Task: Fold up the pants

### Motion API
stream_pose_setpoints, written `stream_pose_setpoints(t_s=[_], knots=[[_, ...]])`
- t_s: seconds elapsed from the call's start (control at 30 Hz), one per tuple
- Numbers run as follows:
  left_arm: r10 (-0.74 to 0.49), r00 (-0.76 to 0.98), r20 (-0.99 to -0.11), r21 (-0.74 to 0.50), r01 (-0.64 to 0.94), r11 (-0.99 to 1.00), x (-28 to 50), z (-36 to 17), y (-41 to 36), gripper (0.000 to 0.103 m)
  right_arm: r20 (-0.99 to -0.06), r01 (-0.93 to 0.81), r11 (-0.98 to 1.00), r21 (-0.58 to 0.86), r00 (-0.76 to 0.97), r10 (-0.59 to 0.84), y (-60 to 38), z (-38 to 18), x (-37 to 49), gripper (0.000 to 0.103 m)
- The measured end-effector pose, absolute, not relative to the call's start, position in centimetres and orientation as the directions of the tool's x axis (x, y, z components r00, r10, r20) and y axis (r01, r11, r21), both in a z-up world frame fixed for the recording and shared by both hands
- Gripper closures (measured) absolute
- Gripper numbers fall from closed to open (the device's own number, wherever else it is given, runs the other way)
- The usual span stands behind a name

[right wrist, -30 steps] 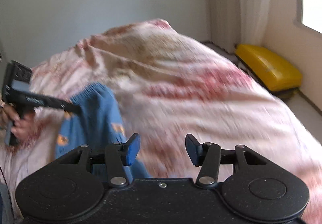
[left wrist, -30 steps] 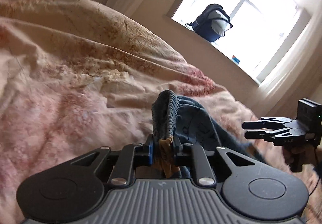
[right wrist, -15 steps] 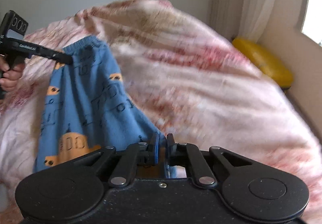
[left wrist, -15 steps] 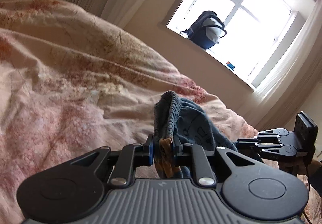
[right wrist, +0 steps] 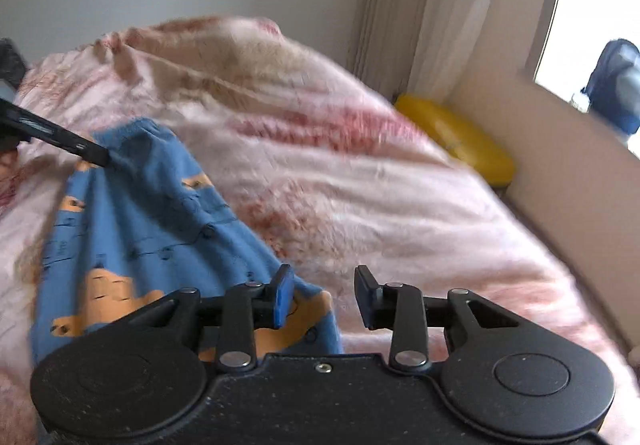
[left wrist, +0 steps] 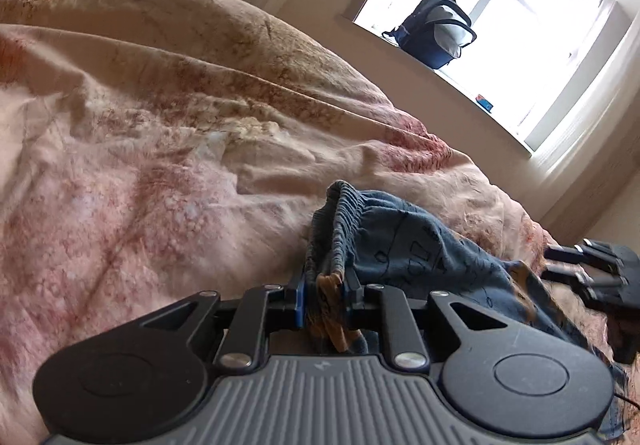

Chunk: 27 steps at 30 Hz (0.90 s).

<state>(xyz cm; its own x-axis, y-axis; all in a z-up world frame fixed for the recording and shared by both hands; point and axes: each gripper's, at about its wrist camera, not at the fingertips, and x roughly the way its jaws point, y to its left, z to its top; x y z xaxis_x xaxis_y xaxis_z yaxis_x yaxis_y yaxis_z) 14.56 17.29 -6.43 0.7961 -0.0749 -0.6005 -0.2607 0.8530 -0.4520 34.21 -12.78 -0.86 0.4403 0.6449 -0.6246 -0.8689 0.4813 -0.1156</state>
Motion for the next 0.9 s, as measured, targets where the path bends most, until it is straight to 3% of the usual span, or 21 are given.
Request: stream_pose_setpoints(t_s=[0.1, 0.17, 0.2, 0.27, 0.37, 0.47, 0.53, 0.63, 0.73, 0.83, 0.9], knots=[[-0.071, 0.790, -0.608, -0.457, -0.275, 0.846, 14.9, -6.5, 17.4, 0.083, -0.671, -0.867, 0.484, -0.118, 0.428, 0.605, -13.4, -2.5, 32.5, 0.049], [-0.060, 0.785, -0.617, -0.431, -0.273, 0.860, 15.1, -6.4, 17.1, 0.081, -0.704, -0.848, 0.487, -0.209, 0.476, 0.527, -13.8, -4.7, 32.1, 0.047], [-0.052, 0.778, -0.626, -0.414, -0.275, 0.868, 15.1, -6.3, 17.0, 0.080, -0.691, -0.826, 0.516, -0.228, 0.510, 0.512, -14.6, -5.2, 32.3, 0.039], [-0.019, 0.762, -0.647, -0.383, -0.304, 0.872, 15.2, -5.8, 16.7, 0.066, -0.660, -0.750, 0.635, -0.186, 0.574, 0.484, -16.7, -4.5, 32.9, 0.029], [0.103, 0.760, -0.642, -0.331, -0.395, 0.857, 14.2, -4.3, 16.0, 0.035, -0.580, -0.684, 0.718, -0.134, 0.641, 0.503, -19.1, -2.1, 30.9, 0.028], [0.149, 0.812, -0.565, -0.269, -0.351, 0.897, 13.7, -2.3, 13.4, 0.020, -0.538, -0.680, 0.726, -0.101, 0.651, 0.535, -19.5, -0.9, 26.7, 0.011], [0.124, 0.854, -0.506, -0.220, -0.267, 0.938, 14.7, -1.0, 10.5, 0.012, -0.539, -0.664, 0.744, -0.073, 0.654, 0.531, -19.0, -1.3, 24.0, 0.009], [0.004, 0.883, -0.470, -0.173, -0.097, 0.980, 17.4, -0.1, 5.4, 0.011, -0.580, -0.583, 0.809, -0.080, 0.687, 0.438, -18.5, -3.1, 21.0, 0.009], [-0.137, 0.850, -0.509, -0.140, 0.075, 0.987, 20.2, -1.3, -0.4, 0.010, -0.619, -0.423, 0.898, -0.121, 0.740, 0.265, -19.6, -4.9, 18.1, 0.009], [-0.163, 0.800, -0.577, -0.078, 0.144, 0.986, 21.3, -4.2, -3.7, 0.010, -0.655, -0.226, 0.968, -0.113, 0.749, 0.098, -23.2, -5.8, 15.3, 0.002], [-0.118, 0.777, -0.618, 0.007, 0.155, 0.988, 21.4, -6.6, -4.7, 0.010, -0.678, -0.116, 0.988, -0.099, 0.735, 0.018, -26.1, -6.3, 14.2, 0.001]])
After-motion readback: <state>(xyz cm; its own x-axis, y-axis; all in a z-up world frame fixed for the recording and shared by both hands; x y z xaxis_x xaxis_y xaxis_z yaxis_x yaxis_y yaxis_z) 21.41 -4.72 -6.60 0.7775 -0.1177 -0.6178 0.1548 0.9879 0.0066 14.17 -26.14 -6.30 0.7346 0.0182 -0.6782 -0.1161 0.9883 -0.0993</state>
